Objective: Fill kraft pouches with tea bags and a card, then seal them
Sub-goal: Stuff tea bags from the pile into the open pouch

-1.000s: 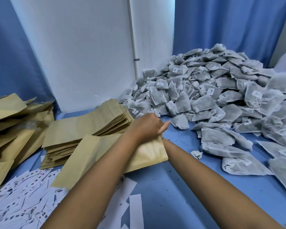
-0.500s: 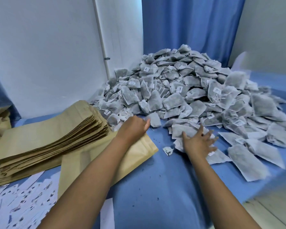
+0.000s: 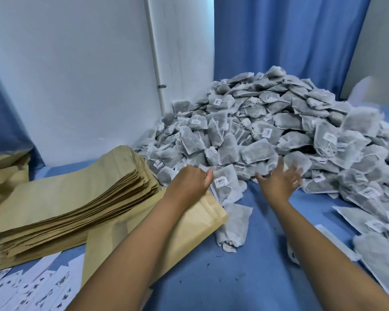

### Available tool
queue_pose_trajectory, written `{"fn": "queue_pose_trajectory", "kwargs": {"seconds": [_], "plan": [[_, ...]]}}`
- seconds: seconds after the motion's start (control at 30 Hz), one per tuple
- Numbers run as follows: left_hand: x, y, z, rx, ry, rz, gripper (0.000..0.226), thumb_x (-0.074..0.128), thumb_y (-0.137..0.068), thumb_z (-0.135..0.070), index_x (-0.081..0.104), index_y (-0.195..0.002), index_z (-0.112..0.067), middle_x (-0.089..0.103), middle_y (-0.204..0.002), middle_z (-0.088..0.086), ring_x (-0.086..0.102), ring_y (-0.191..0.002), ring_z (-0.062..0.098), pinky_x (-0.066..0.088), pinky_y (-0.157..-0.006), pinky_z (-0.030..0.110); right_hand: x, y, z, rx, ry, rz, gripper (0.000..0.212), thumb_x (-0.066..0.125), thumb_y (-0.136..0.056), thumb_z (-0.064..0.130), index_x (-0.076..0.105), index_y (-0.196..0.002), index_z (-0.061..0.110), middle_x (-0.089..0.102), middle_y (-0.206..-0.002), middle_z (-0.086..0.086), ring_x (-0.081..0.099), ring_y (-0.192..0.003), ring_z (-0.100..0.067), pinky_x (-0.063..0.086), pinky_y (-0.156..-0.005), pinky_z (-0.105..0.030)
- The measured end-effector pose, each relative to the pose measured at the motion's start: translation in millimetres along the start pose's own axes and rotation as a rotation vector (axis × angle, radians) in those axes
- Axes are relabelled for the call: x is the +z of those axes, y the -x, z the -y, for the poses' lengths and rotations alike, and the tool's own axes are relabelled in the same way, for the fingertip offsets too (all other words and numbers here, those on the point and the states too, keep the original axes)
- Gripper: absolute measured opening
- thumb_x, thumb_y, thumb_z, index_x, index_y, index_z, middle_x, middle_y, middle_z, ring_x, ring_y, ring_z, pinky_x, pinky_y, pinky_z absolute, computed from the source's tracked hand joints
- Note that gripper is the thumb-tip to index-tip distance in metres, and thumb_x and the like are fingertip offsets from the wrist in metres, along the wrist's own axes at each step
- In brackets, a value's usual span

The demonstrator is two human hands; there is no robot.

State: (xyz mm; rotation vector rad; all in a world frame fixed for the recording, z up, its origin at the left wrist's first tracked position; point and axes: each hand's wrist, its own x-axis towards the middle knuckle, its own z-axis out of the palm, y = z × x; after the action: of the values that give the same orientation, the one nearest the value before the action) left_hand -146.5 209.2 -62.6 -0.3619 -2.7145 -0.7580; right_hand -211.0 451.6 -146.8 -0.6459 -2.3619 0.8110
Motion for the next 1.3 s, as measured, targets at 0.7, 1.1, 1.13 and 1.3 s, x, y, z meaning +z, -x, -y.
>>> {"fn": "queue_pose_trajectory", "kwargs": {"seconds": [0.7,1.1,1.13,1.3], "plan": [[-9.6,7.3,48.4,0.117,-0.124,0.009,0.06,0.034,-0.101,-0.035,0.036,-0.047,-0.011,0.04,-0.049,0.008,0.041,-0.053,0.027,0.045,-0.08,0.043,8.7,14.3,38.0,-0.351,-0.139,0.728,0.035,0.078,-0.069,0.015,0.058,-0.098,0.021,0.061,-0.095,0.004,0.058,-0.086,-0.016,0.041,-0.06,-0.019],[-54.5,87.0,78.3,0.269,-0.16,-0.377,0.059,0.034,-0.093,-0.035,0.049,-0.044,-0.004,0.046,-0.043,0.01,0.045,-0.04,0.027,0.039,-0.041,0.037,-8.0,102.1,99.7,0.104,-1.128,0.495,0.024,0.068,-0.081,0.002,0.064,-0.099,0.017,0.066,-0.086,-0.002,0.061,-0.069,-0.011,0.049,-0.057,-0.02],[-54.8,91.7,79.9,0.255,-0.166,-0.41,0.057,0.036,-0.093,-0.033,0.048,-0.044,-0.006,0.045,-0.042,0.008,0.044,-0.04,0.025,0.037,-0.042,0.036,-3.9,108.1,104.1,0.11,-1.115,0.472,0.025,0.067,-0.081,0.0,0.063,-0.101,0.015,0.065,-0.087,-0.004,0.059,-0.071,-0.014,0.048,-0.058,-0.021],[-52.0,105.6,88.9,0.135,-0.057,-0.517,0.049,0.038,-0.095,-0.032,0.039,-0.049,-0.015,0.036,-0.049,-0.003,0.034,-0.052,0.011,0.028,-0.046,0.028,14.9,127.7,110.9,-0.309,-0.22,0.581,0.044,0.069,-0.08,0.023,0.056,-0.122,0.021,0.047,-0.129,-0.013,0.055,-0.106,-0.03,0.047,-0.09,-0.041]]}}
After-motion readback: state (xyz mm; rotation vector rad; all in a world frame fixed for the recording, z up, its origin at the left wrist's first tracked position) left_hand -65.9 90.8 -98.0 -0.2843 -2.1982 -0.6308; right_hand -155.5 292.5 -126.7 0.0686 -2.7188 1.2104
